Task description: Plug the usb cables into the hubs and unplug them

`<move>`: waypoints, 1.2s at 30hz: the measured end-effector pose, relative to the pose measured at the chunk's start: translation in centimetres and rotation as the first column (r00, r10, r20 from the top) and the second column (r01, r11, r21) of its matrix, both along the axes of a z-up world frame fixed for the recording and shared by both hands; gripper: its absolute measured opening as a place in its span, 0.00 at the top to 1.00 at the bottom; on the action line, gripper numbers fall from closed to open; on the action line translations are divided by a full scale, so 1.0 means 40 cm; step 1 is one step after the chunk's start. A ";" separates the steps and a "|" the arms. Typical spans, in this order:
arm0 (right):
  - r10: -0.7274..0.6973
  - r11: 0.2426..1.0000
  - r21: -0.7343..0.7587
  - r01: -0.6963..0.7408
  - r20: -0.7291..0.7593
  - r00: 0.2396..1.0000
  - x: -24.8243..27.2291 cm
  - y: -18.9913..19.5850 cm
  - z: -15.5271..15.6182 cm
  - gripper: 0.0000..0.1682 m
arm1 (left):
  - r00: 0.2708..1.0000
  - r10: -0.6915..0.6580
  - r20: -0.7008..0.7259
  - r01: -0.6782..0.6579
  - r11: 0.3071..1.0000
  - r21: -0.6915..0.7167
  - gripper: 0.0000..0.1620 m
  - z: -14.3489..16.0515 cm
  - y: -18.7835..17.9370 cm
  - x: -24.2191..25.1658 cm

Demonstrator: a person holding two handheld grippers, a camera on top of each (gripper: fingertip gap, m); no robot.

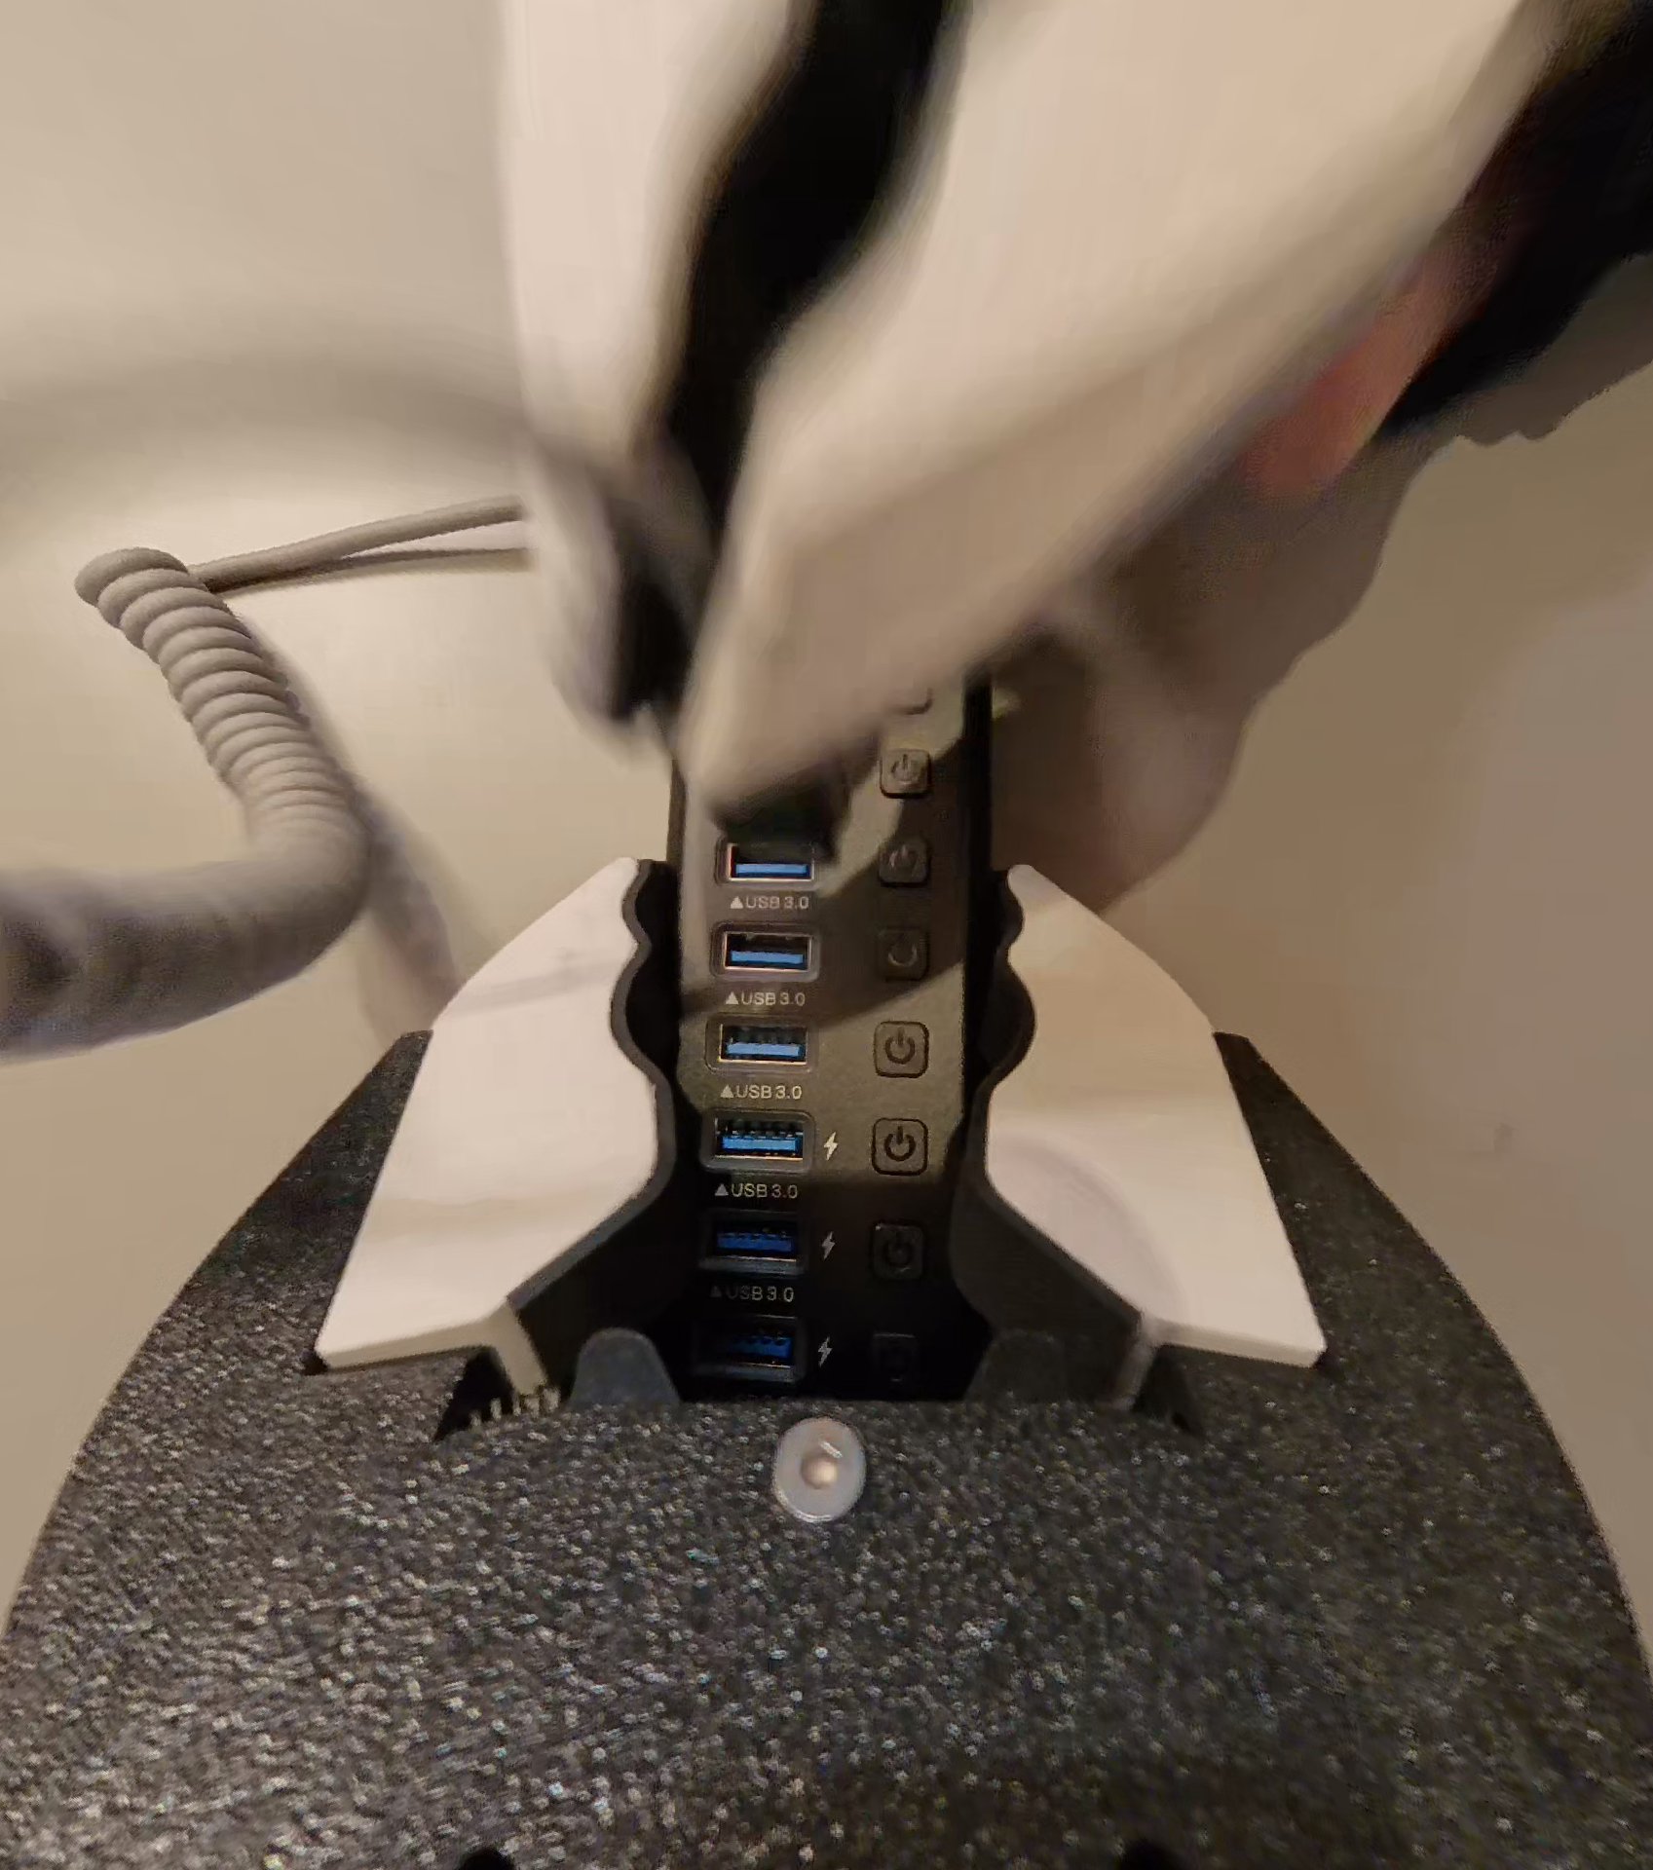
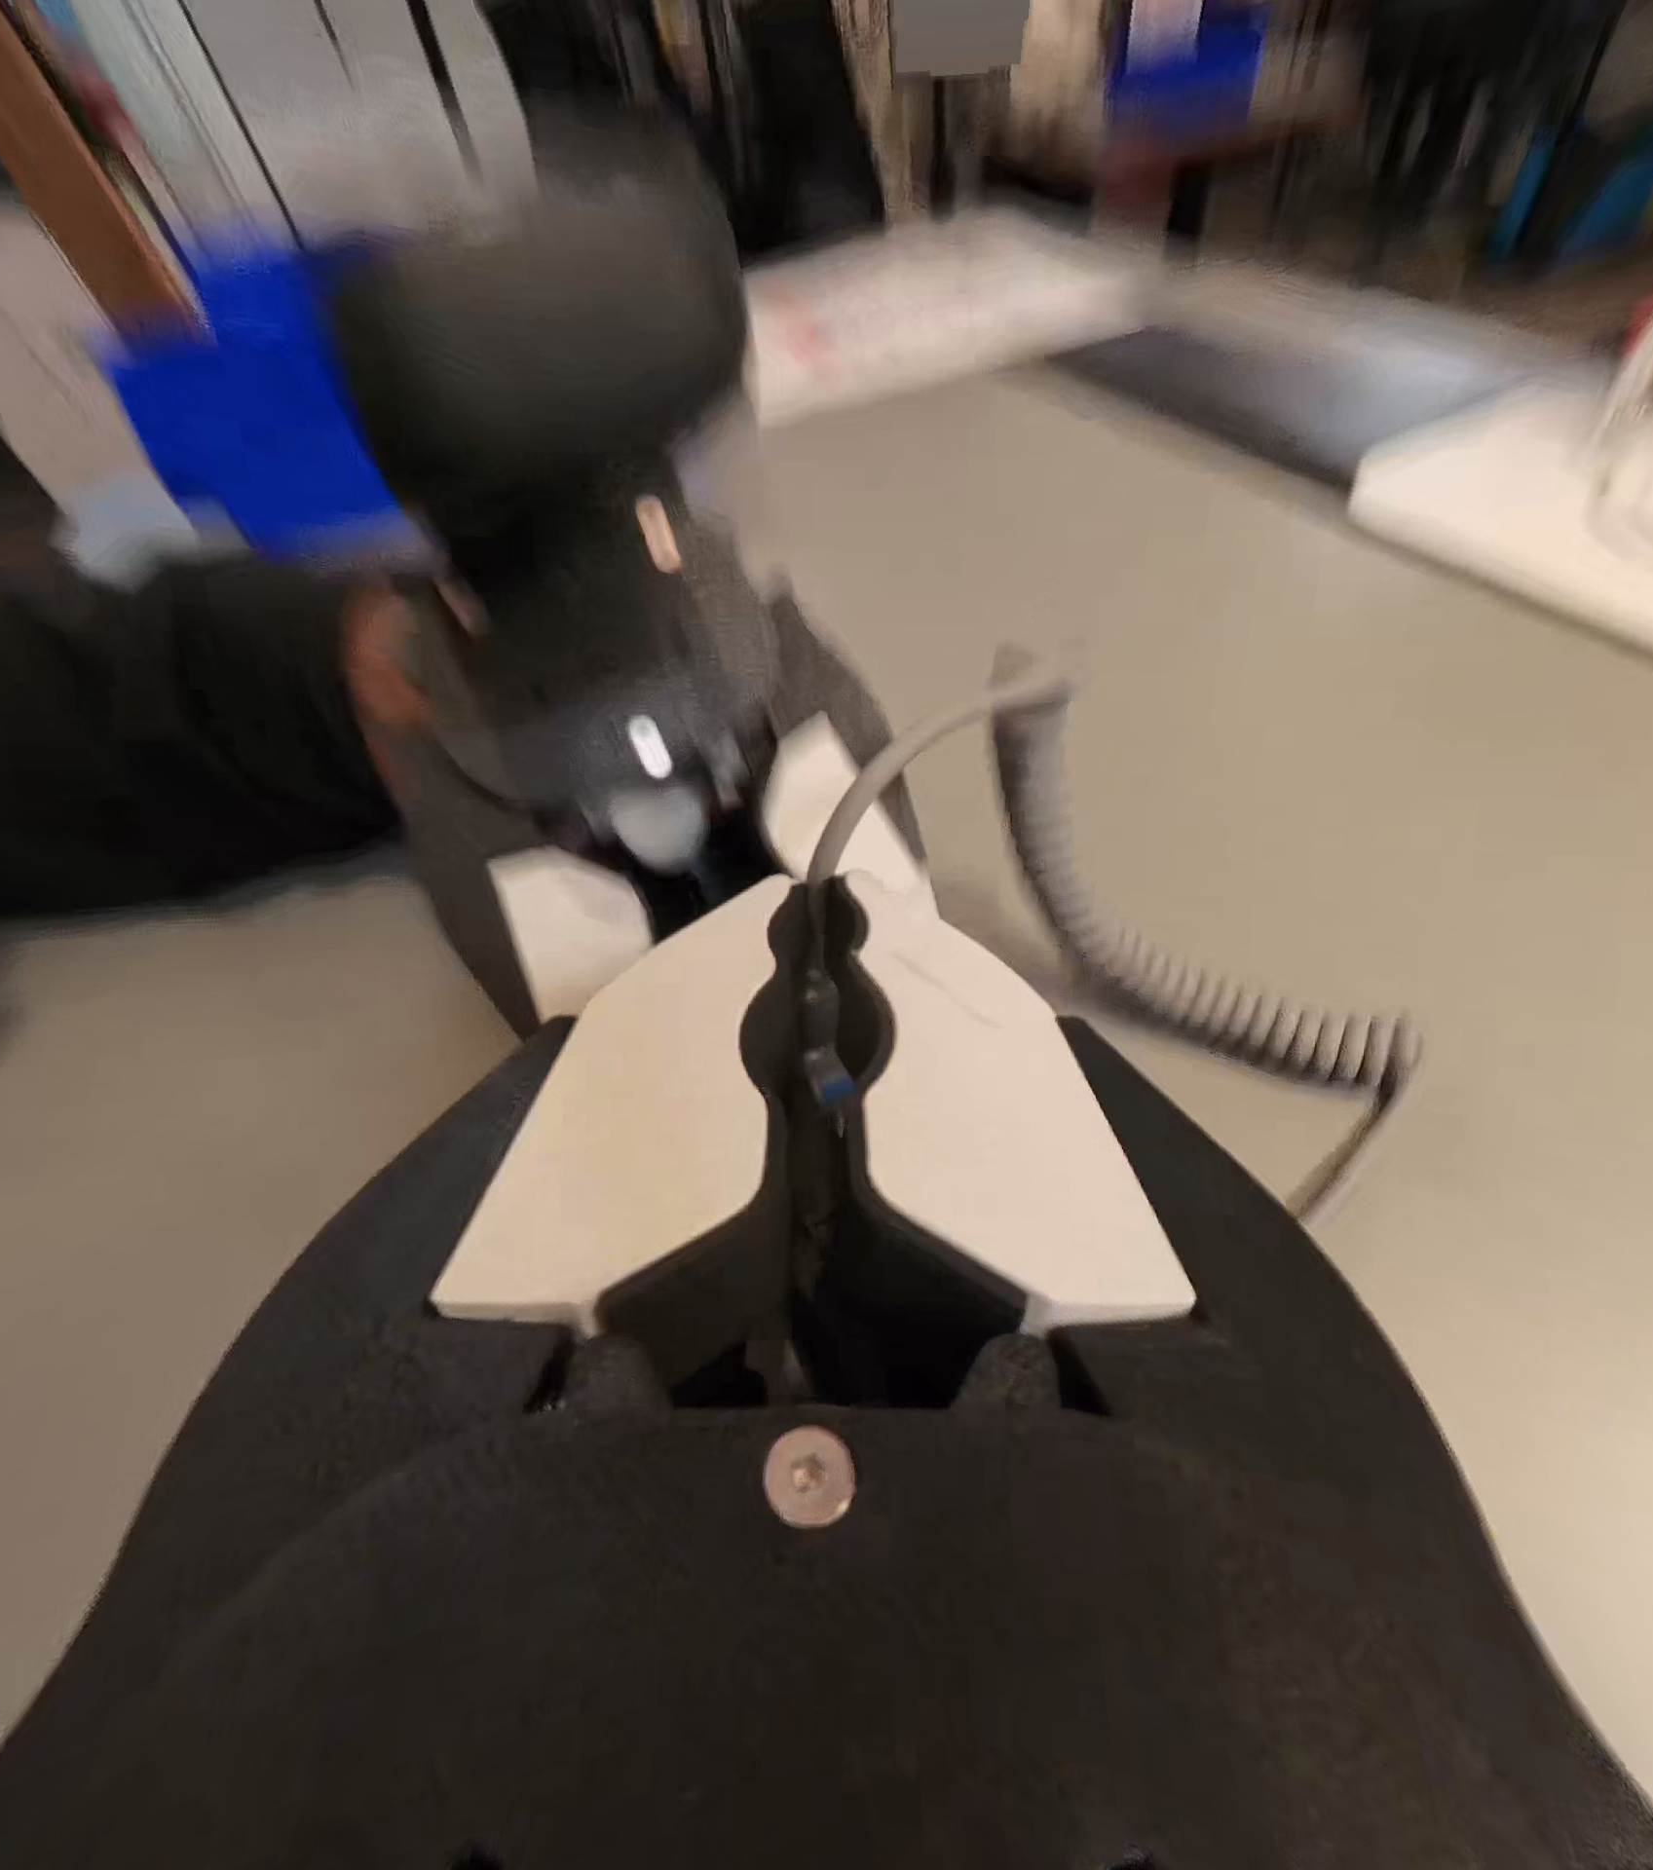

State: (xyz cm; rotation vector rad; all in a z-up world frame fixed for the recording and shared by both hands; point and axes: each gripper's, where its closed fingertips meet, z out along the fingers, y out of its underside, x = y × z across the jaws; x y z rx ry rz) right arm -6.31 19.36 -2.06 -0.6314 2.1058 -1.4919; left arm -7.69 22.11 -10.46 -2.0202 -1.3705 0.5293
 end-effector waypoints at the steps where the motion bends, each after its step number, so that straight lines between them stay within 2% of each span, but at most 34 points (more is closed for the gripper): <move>1: -0.034 0.998 -0.047 0.036 0.052 0.998 -0.021 -0.007 0.052 1.00 | 1.000 0.000 0.000 0.000 1.000 0.000 0.63 0.000 0.000 0.000; 2: -0.137 0.989 -0.049 0.138 0.015 0.990 -0.071 -0.032 0.061 1.00 | 1.000 0.000 -0.001 0.000 1.000 0.000 0.63 0.000 0.000 0.000; 3: -0.207 0.978 -0.014 0.207 -0.042 0.977 -0.113 -0.050 0.037 0.99 | 1.000 -0.001 -0.001 0.001 1.000 -0.001 0.63 0.000 0.000 -0.001; 5: -0.203 0.979 0.021 0.203 -0.027 0.979 -0.131 -0.040 0.017 0.99 | 1.000 -0.002 -0.002 0.002 1.000 -0.003 0.63 0.000 0.001 0.000; 7: -0.189 0.981 -0.051 0.187 -0.023 0.982 -0.141 -0.018 0.050 0.99 | 1.000 -0.003 -0.003 0.003 1.000 -0.004 0.63 0.001 0.001 0.000; 10: -0.230 0.973 -0.040 0.229 -0.037 0.972 -0.184 -0.002 0.078 0.99 | 1.000 -0.004 -0.006 0.004 1.000 -0.014 0.63 0.001 0.001 0.002; 14: -0.285 0.956 0.023 0.291 -0.154 0.946 -0.240 0.007 0.042 0.99 | 1.000 -0.004 -0.008 0.003 1.000 -0.021 0.63 0.002 0.002 0.010; 18: -0.296 0.948 0.063 0.312 -0.179 0.938 -0.267 0.024 0.034 0.99 | 1.000 -0.001 -0.007 0.001 1.000 -0.020 0.63 0.002 0.002 0.022; 26: -0.167 0.879 0.371 0.300 -0.350 0.922 -0.261 0.062 -0.132 0.99 | 1.000 0.007 -0.005 -0.008 1.000 -0.019 0.63 0.002 -0.004 0.033; 31: -0.072 0.846 0.468 0.256 -0.375 0.924 -0.225 0.069 -0.173 0.98 | 1.000 0.007 -0.004 -0.007 1.000 -0.018 0.63 0.002 -0.005 0.036; 34: -0.061 0.835 0.484 0.262 -0.392 0.918 -0.216 0.061 -0.184 0.94 | 1.000 0.010 -0.003 -0.010 1.000 -0.015 0.63 0.002 -0.012 0.045; 36: -0.078 0.826 0.485 0.286 -0.404 0.911 -0.216 0.053 -0.187 0.88 | 1.000 0.016 -0.003 -0.016 1.000 -0.014 0.63 0.002 -0.019 0.053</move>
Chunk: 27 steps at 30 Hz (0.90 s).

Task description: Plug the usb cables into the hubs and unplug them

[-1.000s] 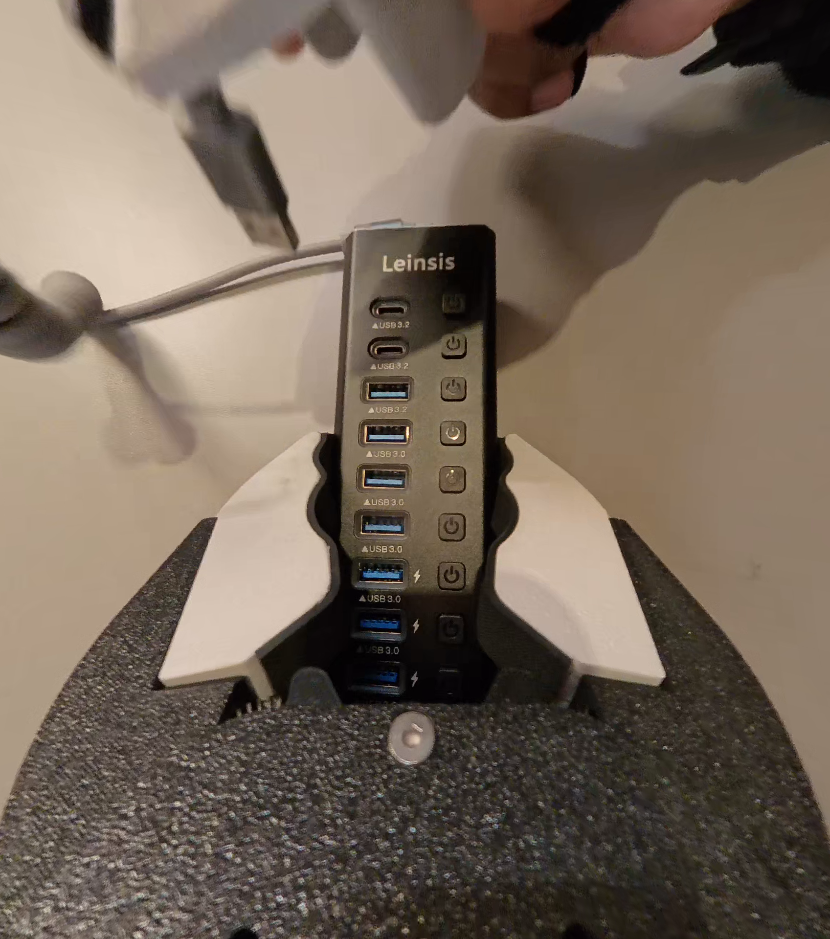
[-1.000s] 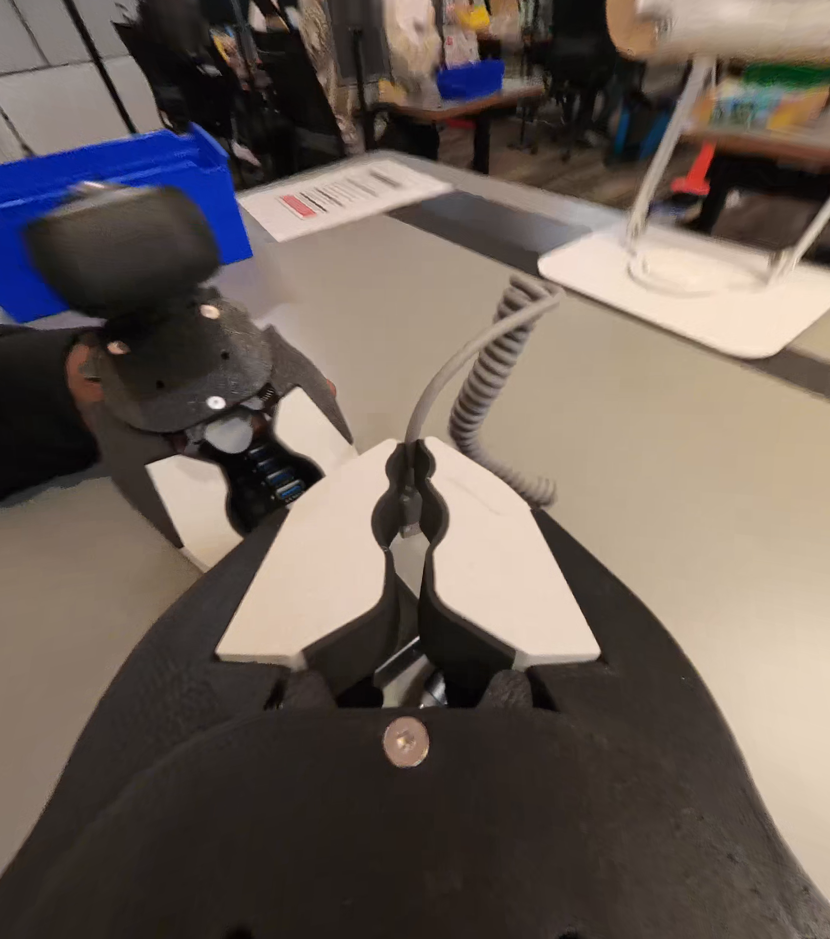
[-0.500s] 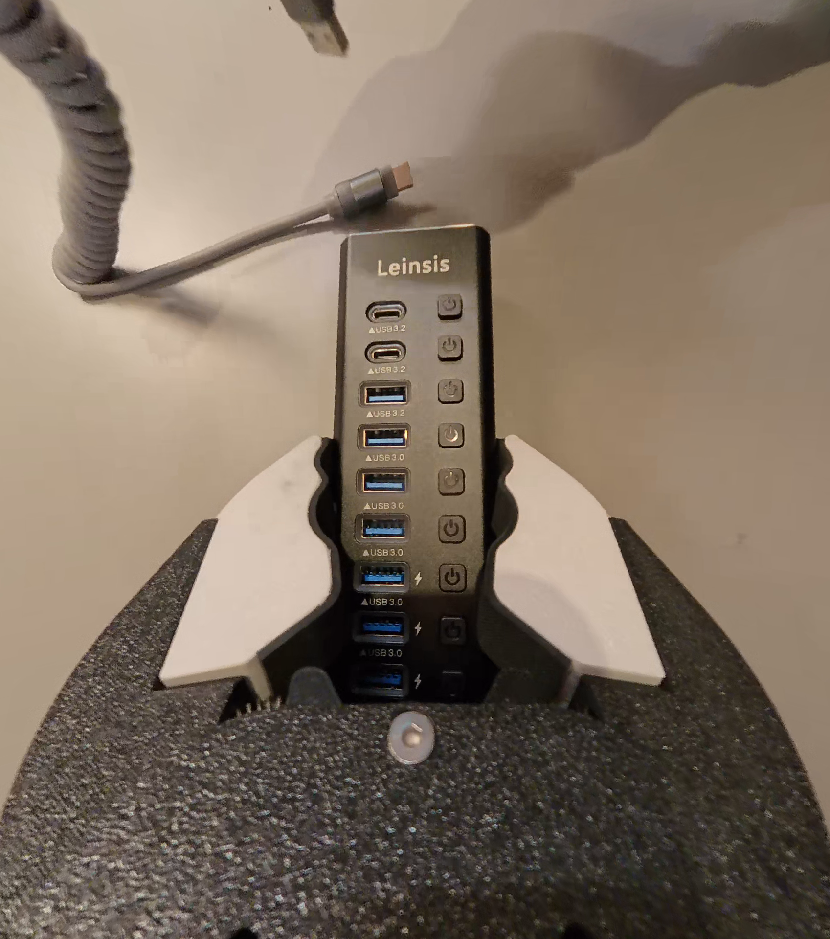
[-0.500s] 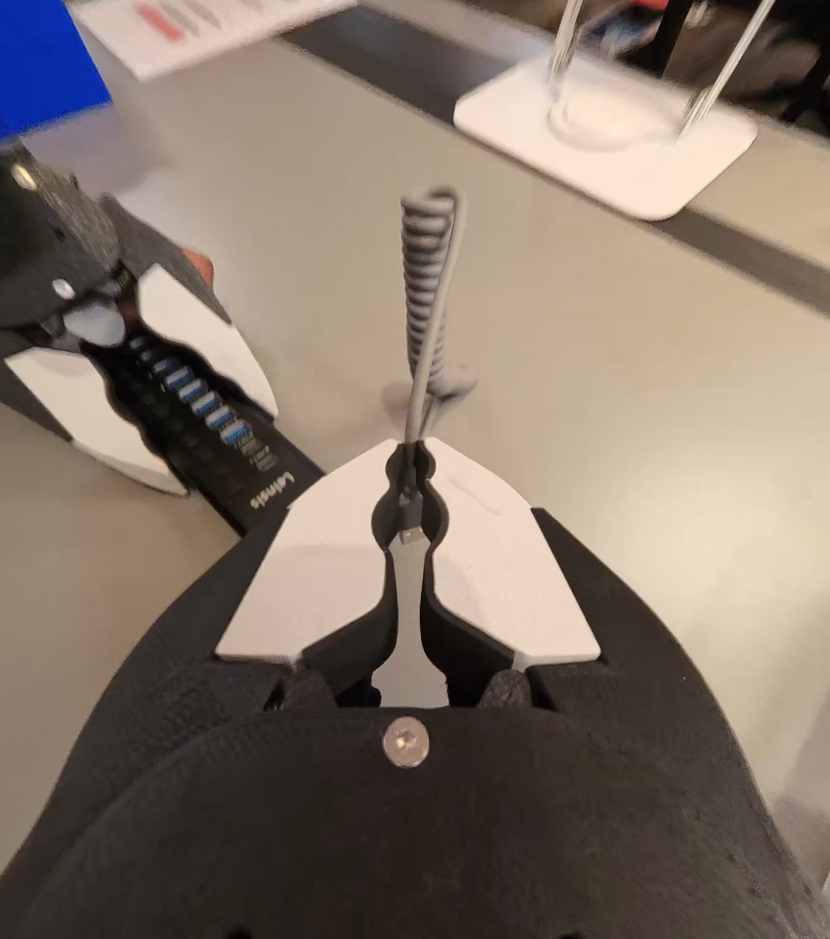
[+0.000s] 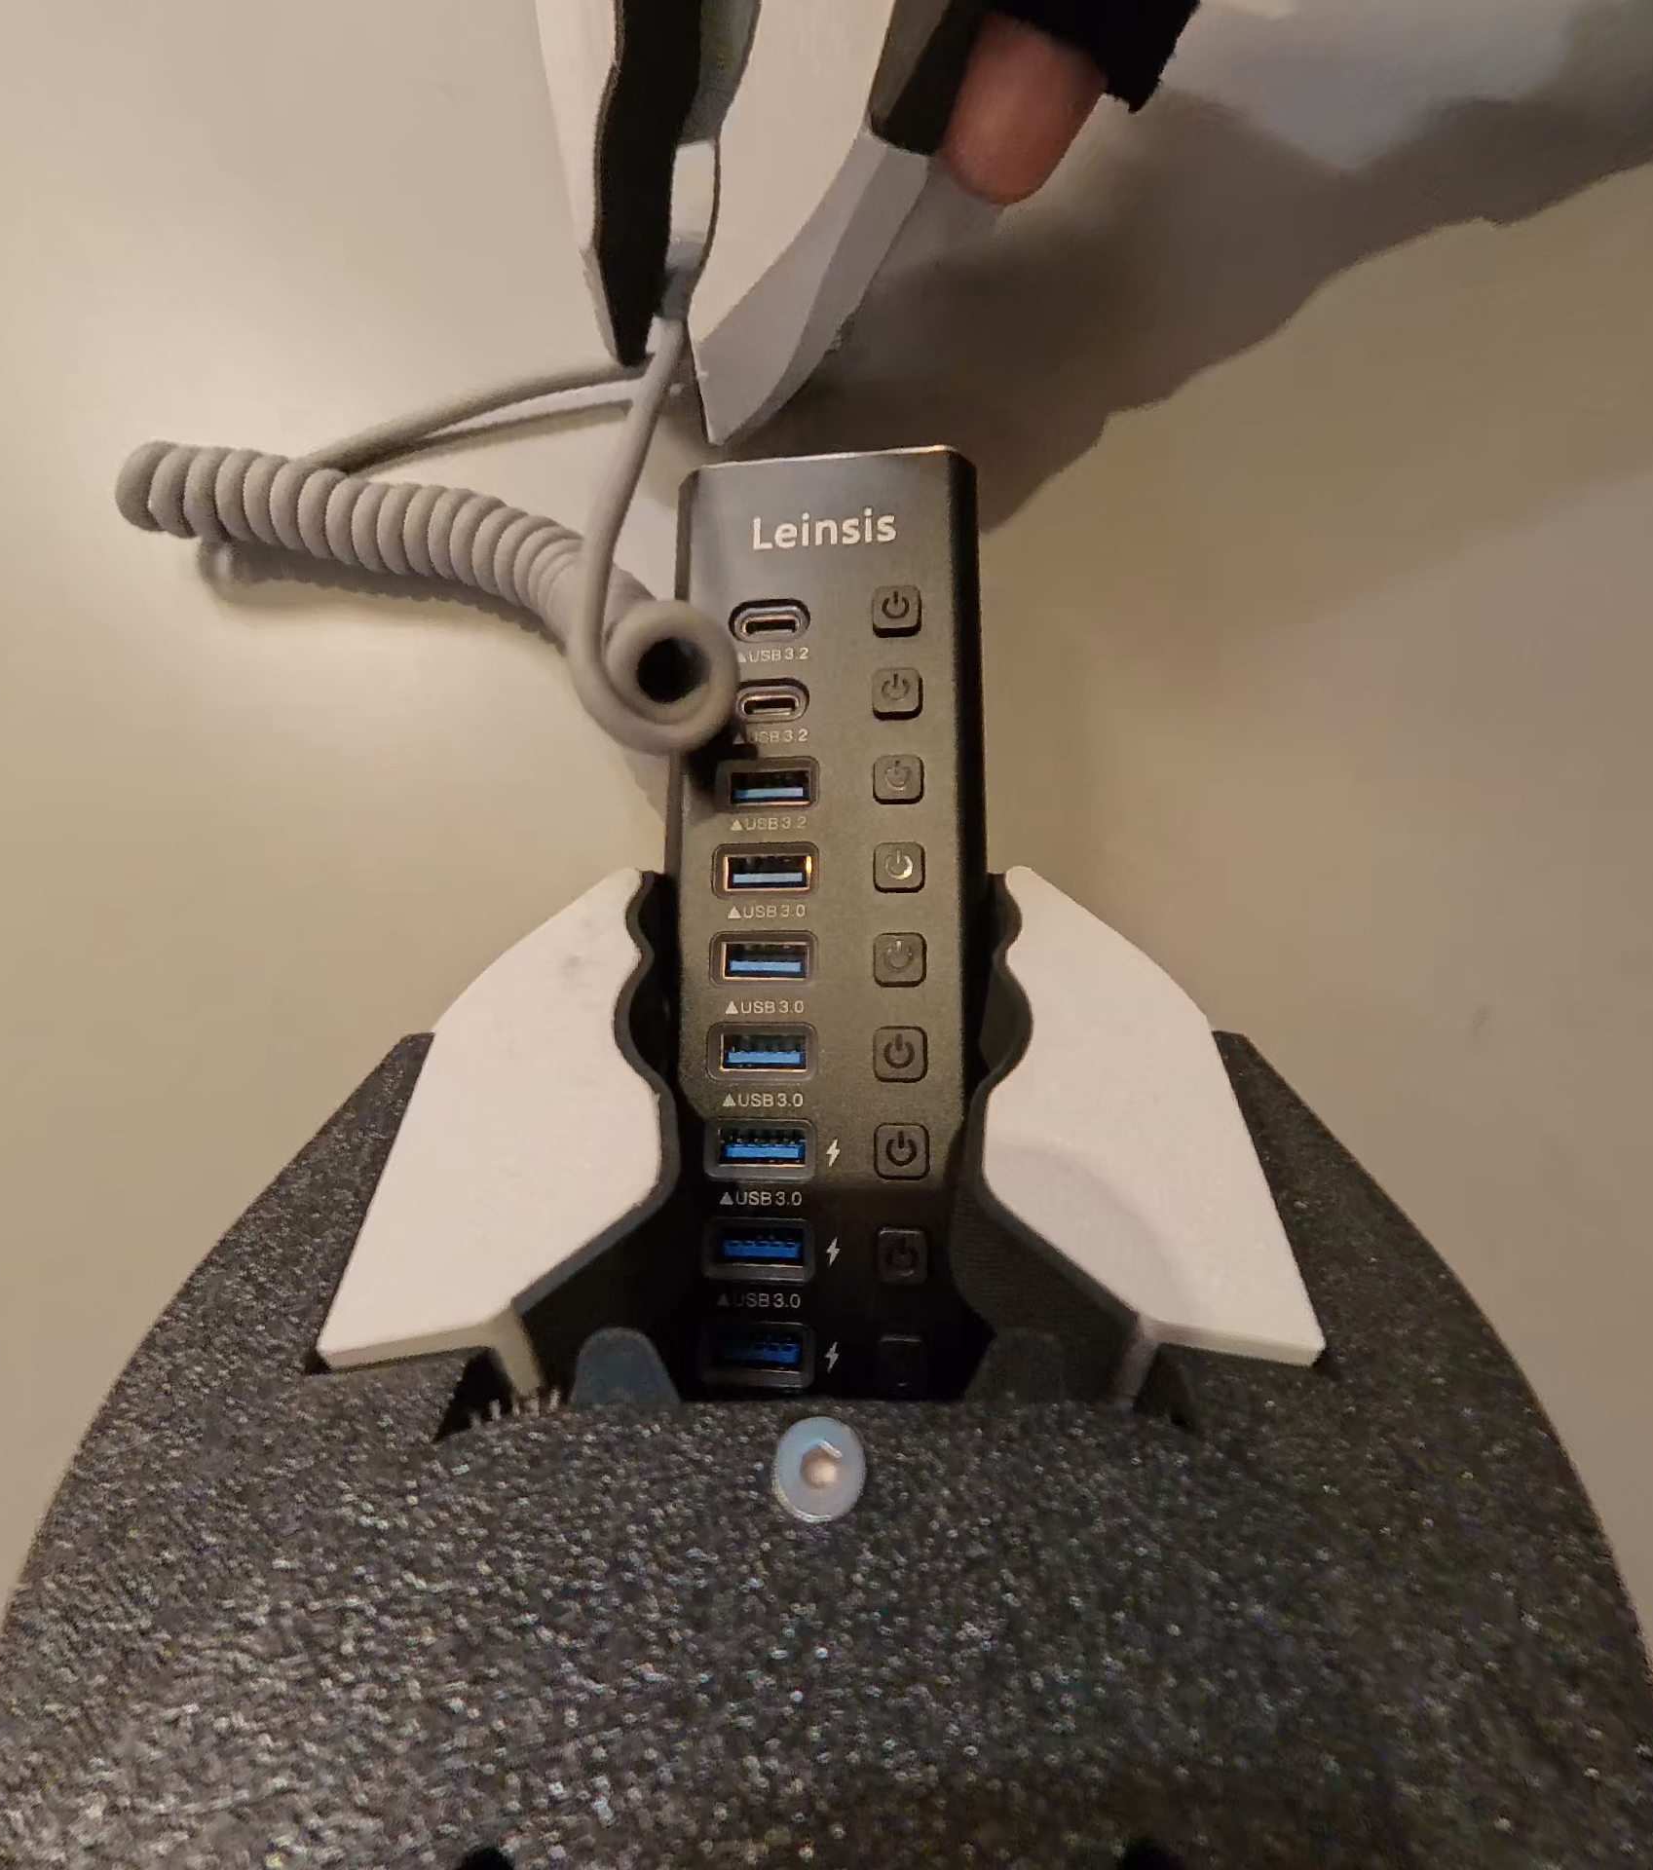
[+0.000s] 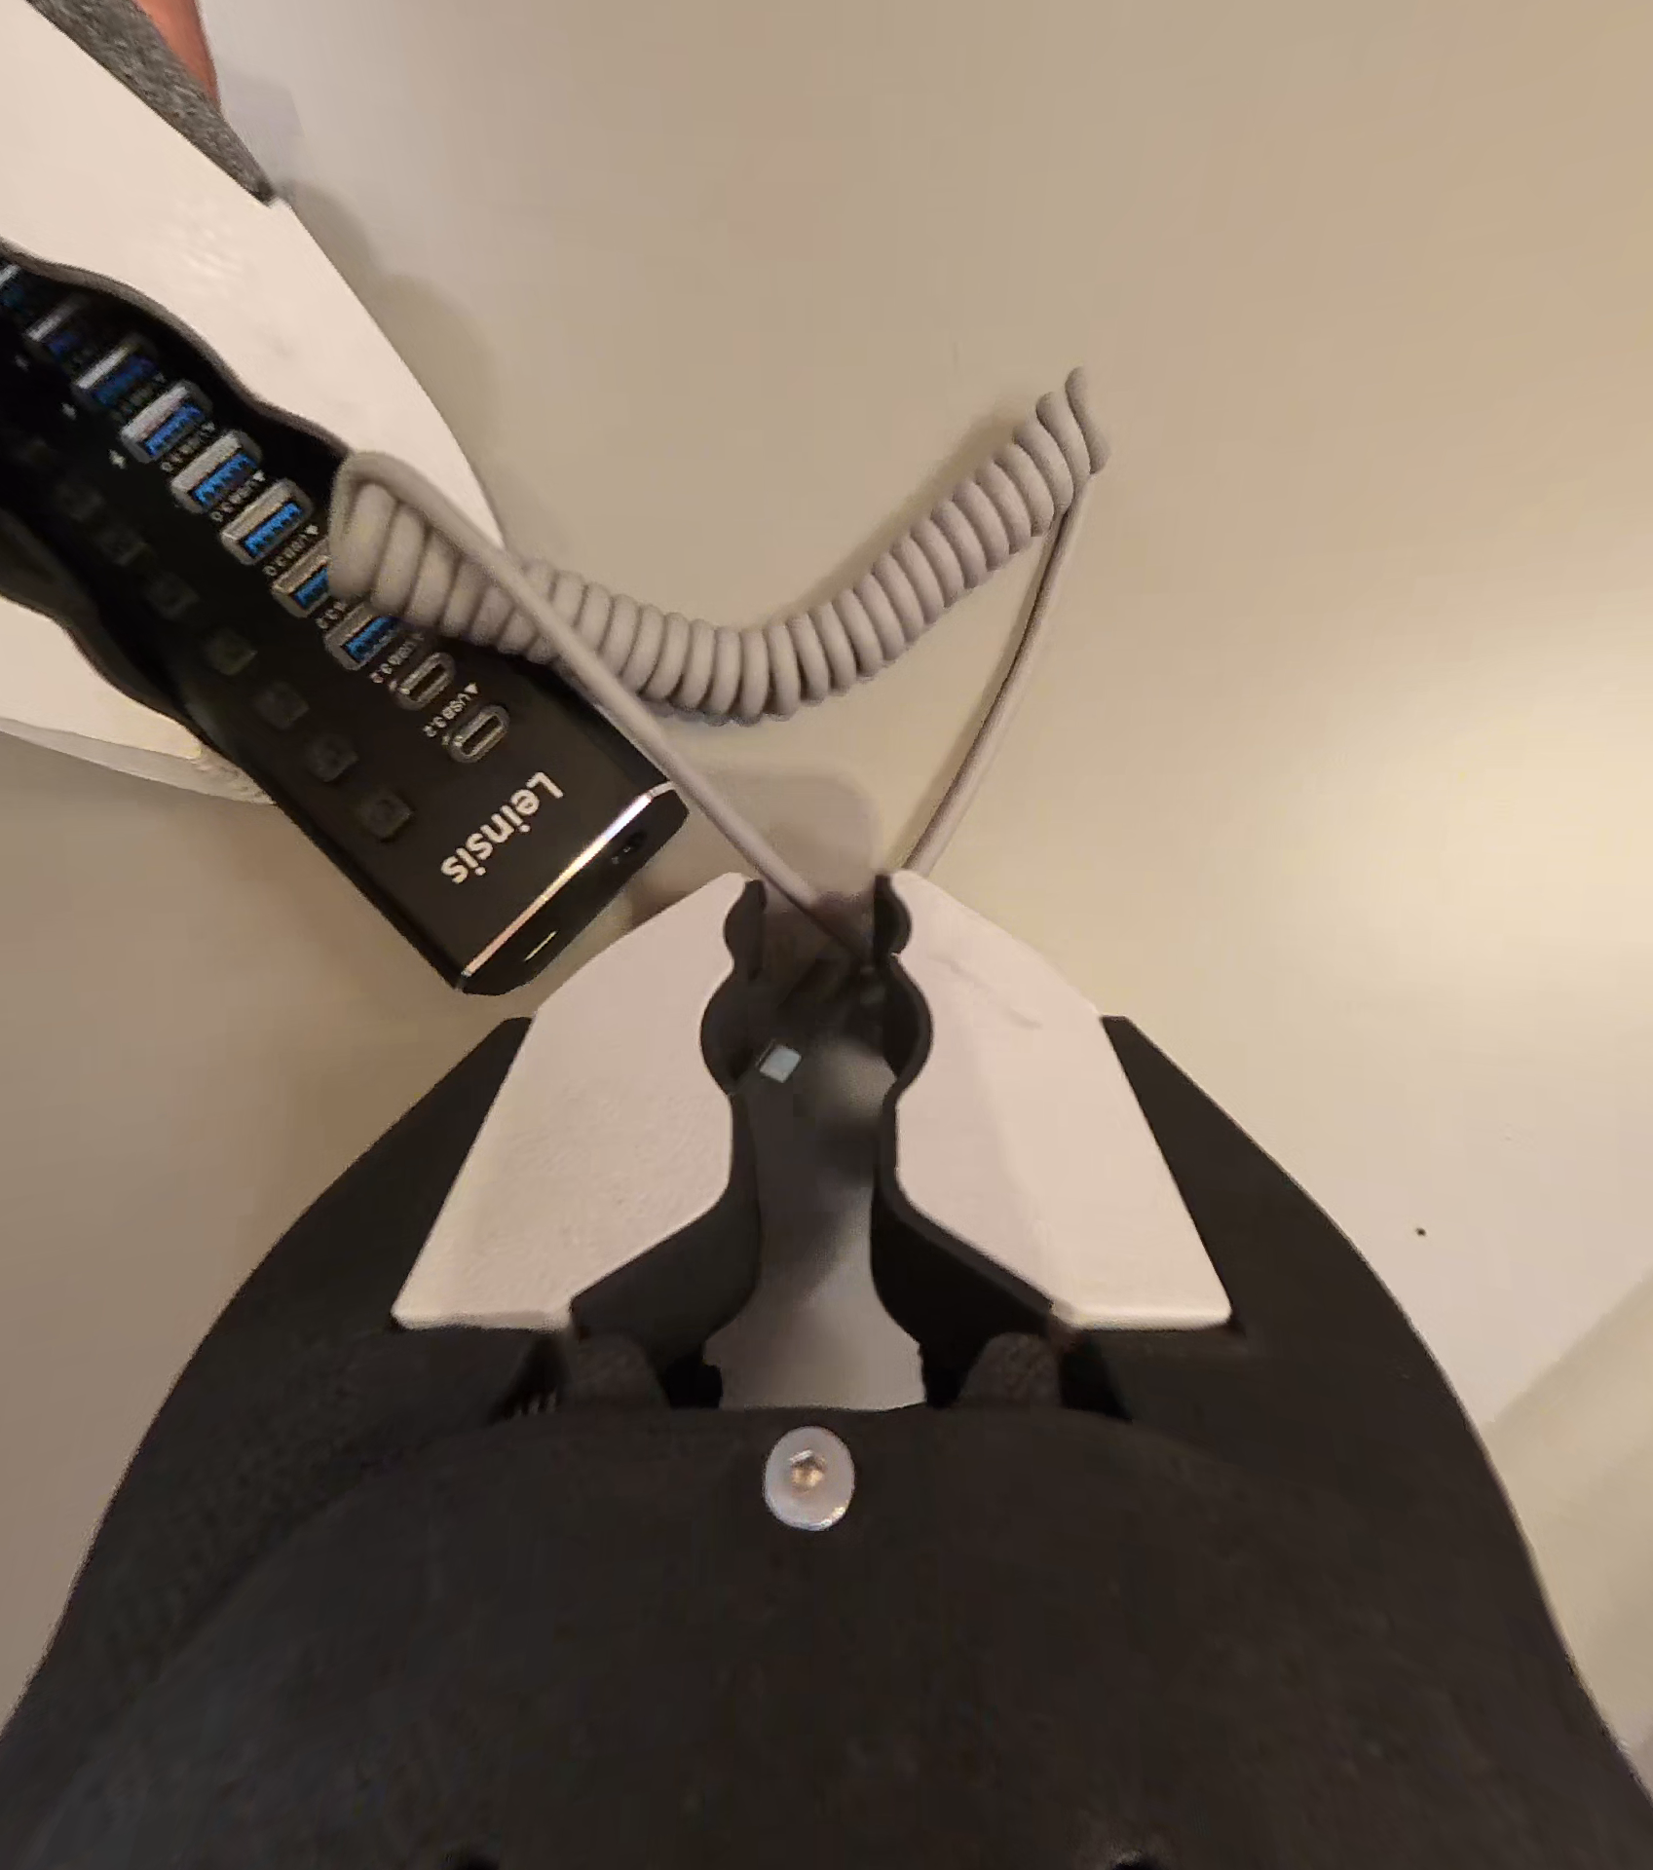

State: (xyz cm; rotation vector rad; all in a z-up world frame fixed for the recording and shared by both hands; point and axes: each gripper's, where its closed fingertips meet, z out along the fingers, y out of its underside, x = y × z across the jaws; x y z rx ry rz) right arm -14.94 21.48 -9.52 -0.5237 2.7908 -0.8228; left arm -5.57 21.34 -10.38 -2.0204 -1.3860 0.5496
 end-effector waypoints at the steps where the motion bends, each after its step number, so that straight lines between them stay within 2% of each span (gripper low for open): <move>1: -0.003 1.000 -0.006 0.003 -0.015 1.000 0.000 -0.004 0.000 0.86 | 1.000 0.003 0.000 -0.003 1.000 -0.002 0.63 0.000 -0.003 0.004; 6: -0.050 0.999 -0.016 0.048 -0.135 0.990 -0.023 -0.019 -0.016 0.73 | 1.000 0.007 -0.002 -0.007 1.000 -0.006 0.63 0.000 -0.006 0.013; 9: -0.069 0.998 -0.007 0.069 -0.108 0.992 -0.019 -0.026 -0.020 0.73 | 1.000 0.008 -0.001 -0.008 1.000 -0.006 0.63 0.000 -0.006 0.013; 11: -0.068 0.998 0.011 0.069 -0.076 0.995 -0.011 -0.026 -0.022 0.77 | 1.000 0.008 -0.001 -0.008 1.000 -0.006 0.63 0.000 -0.006 0.014; 14: -0.069 0.997 0.030 0.072 -0.075 0.995 -0.010 -0.025 -0.022 0.93 | 1.000 0.007 -0.001 -0.007 1.000 -0.005 0.63 0.000 -0.005 0.015; 17: -0.050 0.998 0.033 0.053 -0.092 0.994 -0.013 -0.022 -0.019 0.97 | 1.000 0.008 0.000 -0.008 1.000 -0.005 0.63 0.000 -0.005 0.015; 21: -0.097 0.994 -0.054 0.093 -0.068 0.993 -0.048 -0.024 0.042 0.99 | 1.000 0.013 0.001 -0.013 1.000 0.006 0.63 0.001 -0.008 0.018; 27: -0.167 0.963 -0.217 0.159 -0.016 0.986 -0.133 0.023 0.216 0.99 | 1.000 0.015 0.000 -0.015 1.000 0.003 0.63 0.001 -0.009 0.019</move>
